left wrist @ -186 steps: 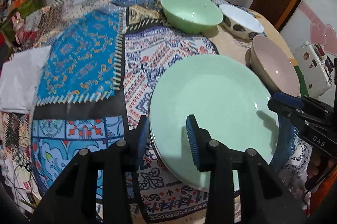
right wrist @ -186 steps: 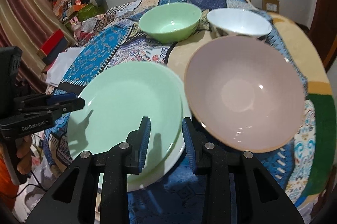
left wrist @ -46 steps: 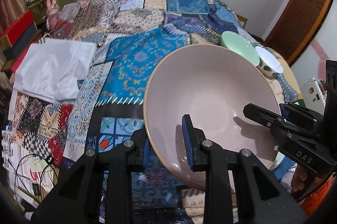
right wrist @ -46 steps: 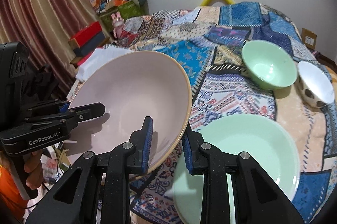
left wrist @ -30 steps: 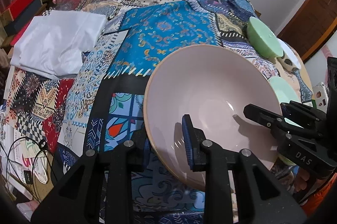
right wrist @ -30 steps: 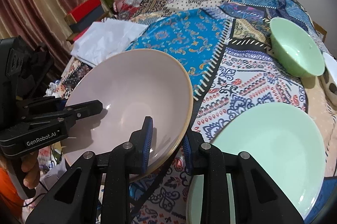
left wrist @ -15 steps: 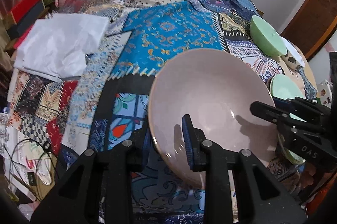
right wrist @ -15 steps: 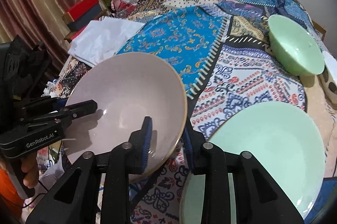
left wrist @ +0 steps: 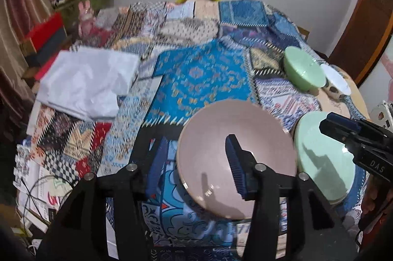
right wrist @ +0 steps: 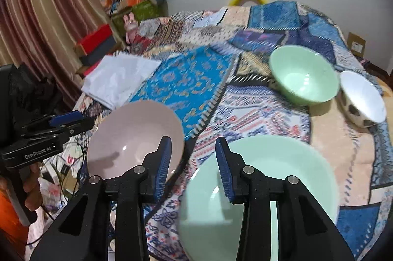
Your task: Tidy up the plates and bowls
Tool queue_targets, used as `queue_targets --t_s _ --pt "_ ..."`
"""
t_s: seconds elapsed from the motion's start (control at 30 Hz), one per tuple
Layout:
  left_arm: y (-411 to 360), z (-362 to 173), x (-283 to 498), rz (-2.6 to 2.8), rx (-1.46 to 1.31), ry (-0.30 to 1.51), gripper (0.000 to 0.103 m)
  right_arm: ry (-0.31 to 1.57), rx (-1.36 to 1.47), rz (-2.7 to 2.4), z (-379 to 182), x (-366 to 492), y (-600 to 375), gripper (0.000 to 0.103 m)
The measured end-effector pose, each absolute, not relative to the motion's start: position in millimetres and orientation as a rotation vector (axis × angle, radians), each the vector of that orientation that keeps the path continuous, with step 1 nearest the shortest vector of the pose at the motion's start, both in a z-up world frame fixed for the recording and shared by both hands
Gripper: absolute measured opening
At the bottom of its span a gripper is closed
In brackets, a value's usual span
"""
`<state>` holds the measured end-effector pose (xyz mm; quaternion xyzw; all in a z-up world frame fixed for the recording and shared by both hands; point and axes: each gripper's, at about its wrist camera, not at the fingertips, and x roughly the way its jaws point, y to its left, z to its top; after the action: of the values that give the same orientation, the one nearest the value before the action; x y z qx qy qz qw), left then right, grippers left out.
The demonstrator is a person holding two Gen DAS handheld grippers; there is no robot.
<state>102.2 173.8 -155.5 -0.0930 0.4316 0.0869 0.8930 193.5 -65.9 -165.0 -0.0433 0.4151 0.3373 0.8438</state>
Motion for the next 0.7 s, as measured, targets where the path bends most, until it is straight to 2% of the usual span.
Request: queue_targets --t_s 0.3,0.37,0.43,0.7 --pt "124 -105 117 0.134 -0.112 0.78 0.075 0.77 -0.062 0.655 -131 203 -113 0.035" --pt "115 -99 123 0.12 -0.103 0.763 0.082 0.752 -0.05 0.636 -127 209 -125 0.047" --pt "102 -93 131 0.104 -0.087 0.748 0.084 0.733 -0.04 0.613 -123 215 -136 0.052" --pt "68 -92 177 0.055 -0.074 0.751 0.092 0.727 -0.02 0.525 -124 245 -172 0.053"
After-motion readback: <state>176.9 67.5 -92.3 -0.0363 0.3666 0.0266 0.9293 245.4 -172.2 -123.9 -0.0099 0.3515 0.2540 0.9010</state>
